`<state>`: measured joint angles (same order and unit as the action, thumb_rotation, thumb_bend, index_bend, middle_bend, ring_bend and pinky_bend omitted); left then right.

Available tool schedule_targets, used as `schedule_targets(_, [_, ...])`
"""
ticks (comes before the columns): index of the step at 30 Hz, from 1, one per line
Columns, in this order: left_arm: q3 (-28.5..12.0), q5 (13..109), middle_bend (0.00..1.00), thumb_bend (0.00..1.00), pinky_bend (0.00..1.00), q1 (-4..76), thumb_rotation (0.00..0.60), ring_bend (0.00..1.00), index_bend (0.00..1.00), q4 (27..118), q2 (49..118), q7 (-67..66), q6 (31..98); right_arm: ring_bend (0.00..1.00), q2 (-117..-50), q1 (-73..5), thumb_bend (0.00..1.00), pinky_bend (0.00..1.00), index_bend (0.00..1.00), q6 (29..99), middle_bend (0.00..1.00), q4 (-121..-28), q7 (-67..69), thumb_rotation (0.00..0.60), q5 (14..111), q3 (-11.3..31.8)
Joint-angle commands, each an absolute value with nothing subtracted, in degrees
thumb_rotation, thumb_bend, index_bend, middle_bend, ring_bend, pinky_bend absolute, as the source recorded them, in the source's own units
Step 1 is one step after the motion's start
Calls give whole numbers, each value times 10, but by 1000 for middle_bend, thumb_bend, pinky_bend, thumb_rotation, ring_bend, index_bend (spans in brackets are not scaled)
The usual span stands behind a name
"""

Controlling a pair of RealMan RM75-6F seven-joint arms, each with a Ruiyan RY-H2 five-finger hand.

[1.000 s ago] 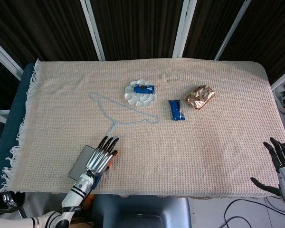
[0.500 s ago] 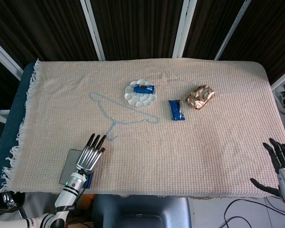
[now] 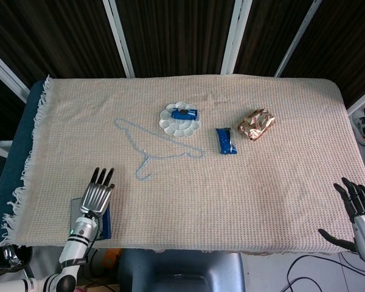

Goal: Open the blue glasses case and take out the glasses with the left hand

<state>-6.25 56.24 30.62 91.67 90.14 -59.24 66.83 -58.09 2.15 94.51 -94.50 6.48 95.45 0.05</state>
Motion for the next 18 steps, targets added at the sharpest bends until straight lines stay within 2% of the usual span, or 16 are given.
schedule_targets(1, [-63,535,0,742,0,310,600,0,450,933,887,-610,677,0,-581,22,134,0,0,946,0,-945,65,600,955,1])
schedule_targets(11, [-53,479,0,772,0,317,600,0,482,964,856,-636,697,0,-581,23,134,0,0,948,0,-943,67,600,958,0])
schedule_targets(18, [-47,403,0,791,0,321,600,0,484,991,831,-656,703,0,-581,24,134,0,0,951,0,-943,67,600,959,0])
